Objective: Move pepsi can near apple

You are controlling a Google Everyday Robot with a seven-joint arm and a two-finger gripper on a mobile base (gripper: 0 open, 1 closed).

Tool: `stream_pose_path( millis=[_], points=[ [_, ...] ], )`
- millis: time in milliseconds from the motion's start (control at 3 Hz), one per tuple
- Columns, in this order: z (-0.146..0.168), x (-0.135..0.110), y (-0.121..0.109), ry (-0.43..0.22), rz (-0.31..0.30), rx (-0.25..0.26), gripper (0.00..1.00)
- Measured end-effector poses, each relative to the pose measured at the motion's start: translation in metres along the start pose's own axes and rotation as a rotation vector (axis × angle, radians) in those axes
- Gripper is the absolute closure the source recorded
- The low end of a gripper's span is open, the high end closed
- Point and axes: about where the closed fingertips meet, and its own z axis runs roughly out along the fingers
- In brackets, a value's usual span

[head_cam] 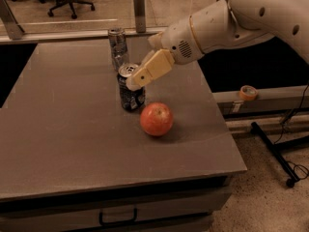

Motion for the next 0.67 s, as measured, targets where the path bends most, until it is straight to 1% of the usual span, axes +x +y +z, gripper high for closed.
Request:
stream_pose_path(
  millis=[333, 667],
  points=[
    [-0.052, 0.005, 0.004, 0.006, 0.017, 0.121, 0.00],
    [-0.068, 0.006, 0.007, 0.008, 0.019, 0.155, 0.00]
  ],
)
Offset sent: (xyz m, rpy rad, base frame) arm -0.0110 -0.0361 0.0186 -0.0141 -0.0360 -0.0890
